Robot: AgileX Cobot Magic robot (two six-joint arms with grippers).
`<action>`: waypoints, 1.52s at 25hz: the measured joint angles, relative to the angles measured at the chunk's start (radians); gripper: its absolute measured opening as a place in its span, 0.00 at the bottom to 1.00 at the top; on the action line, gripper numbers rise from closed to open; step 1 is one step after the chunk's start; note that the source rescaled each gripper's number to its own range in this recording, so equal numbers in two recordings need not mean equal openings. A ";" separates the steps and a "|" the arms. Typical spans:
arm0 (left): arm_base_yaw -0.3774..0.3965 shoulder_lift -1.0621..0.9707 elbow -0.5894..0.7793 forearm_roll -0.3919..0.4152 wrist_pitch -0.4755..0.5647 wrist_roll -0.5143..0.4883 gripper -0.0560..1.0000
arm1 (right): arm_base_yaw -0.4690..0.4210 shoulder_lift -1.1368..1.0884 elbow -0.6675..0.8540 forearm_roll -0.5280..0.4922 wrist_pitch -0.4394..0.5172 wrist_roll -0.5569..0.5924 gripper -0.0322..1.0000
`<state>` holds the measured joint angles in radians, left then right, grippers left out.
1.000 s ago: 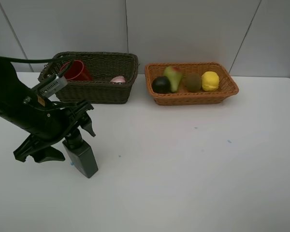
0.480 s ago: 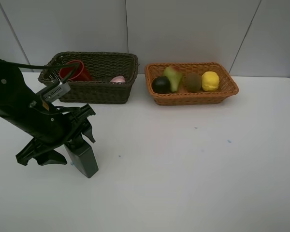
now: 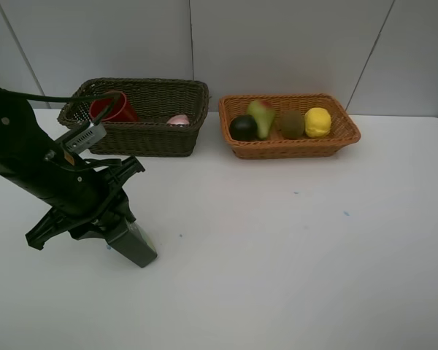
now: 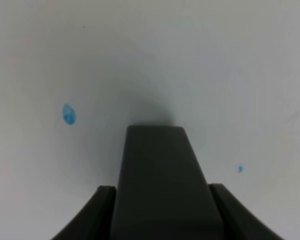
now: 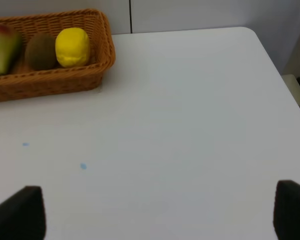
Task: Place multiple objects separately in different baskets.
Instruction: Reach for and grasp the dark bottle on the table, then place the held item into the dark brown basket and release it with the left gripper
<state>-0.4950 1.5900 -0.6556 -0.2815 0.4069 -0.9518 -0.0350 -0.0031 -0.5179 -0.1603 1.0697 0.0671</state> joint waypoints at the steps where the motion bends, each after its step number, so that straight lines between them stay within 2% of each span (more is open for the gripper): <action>1: 0.000 0.000 0.000 0.000 0.001 0.000 0.50 | 0.000 0.000 0.000 0.000 0.000 0.000 1.00; 14: 0.000 0.000 -0.001 -0.003 0.019 0.003 0.50 | 0.000 0.000 0.000 0.000 0.000 0.000 1.00; 17: 0.000 -0.009 -0.015 -0.003 0.066 0.013 0.50 | 0.000 0.000 0.000 0.000 0.000 0.000 1.00; 25: 0.000 -0.093 -0.177 0.044 0.158 0.021 0.50 | 0.000 0.000 0.000 0.000 0.000 0.000 1.00; 32: 0.000 -0.095 -0.359 0.142 0.206 0.021 0.50 | 0.000 0.000 0.000 0.000 0.000 0.000 1.00; 38: 0.000 -0.095 -0.498 0.327 0.194 0.021 0.50 | 0.000 0.000 0.000 0.000 0.000 0.000 1.00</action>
<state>-0.4950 1.4953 -1.1536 0.0459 0.6008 -0.9305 -0.0350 -0.0031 -0.5179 -0.1603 1.0697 0.0671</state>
